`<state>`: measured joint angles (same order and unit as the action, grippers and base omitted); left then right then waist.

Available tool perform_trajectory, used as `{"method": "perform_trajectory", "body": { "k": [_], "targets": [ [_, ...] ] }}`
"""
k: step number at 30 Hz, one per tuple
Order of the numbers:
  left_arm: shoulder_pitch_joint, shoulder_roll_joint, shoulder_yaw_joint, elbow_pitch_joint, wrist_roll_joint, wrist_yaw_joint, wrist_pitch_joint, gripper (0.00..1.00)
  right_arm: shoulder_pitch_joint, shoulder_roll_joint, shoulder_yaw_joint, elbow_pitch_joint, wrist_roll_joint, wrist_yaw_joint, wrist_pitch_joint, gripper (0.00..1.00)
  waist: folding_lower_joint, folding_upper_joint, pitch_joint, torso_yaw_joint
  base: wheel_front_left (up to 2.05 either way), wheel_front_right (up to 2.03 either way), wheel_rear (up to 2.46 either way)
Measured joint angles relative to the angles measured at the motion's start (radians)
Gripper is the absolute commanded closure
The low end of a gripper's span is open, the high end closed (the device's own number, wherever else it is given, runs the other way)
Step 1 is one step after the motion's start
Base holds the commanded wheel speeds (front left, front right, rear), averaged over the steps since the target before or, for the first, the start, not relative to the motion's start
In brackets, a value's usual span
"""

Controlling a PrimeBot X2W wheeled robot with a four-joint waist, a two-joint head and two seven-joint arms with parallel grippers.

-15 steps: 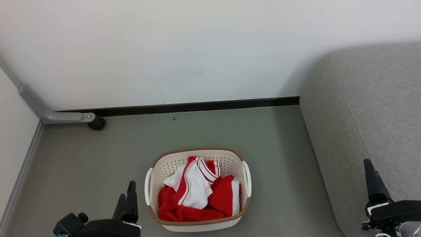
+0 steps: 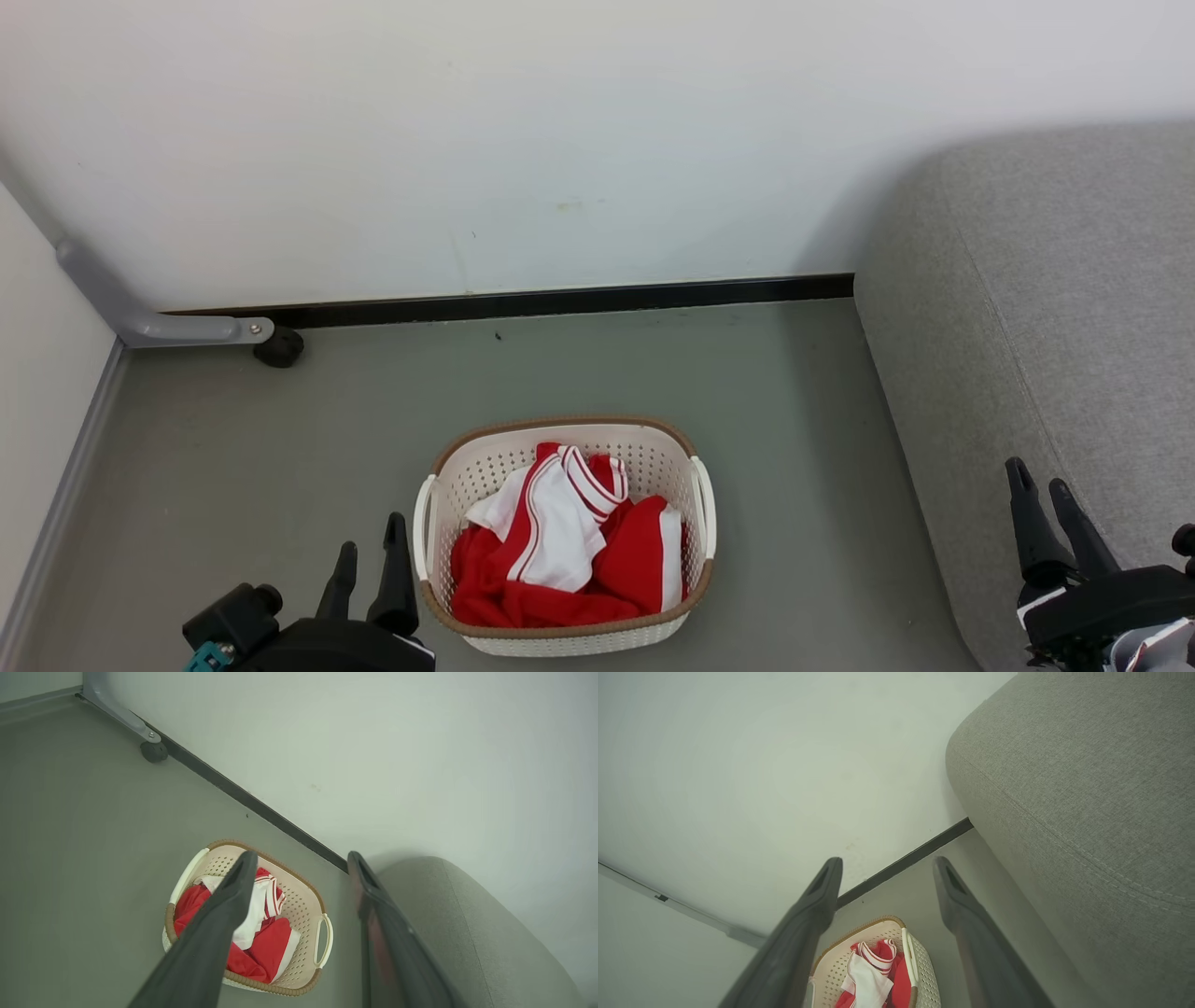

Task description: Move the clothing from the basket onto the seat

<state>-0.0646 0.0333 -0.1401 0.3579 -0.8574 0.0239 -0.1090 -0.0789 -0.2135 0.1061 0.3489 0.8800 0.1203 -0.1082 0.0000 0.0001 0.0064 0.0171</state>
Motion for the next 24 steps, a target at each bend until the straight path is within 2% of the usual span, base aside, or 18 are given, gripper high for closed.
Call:
{"method": "perform_trajectory", "body": {
  "k": [24],
  "targets": [
    [-0.01, 0.005, -0.057, 0.014, 0.412, 0.057, -0.084, 0.0, -0.024, -0.05, 0.074, 0.054, -0.333, 0.003, -0.084, 0.0, 0.0, 0.0, 0.004, 0.003, 0.0, 0.0, 0.0]
  ]
}}
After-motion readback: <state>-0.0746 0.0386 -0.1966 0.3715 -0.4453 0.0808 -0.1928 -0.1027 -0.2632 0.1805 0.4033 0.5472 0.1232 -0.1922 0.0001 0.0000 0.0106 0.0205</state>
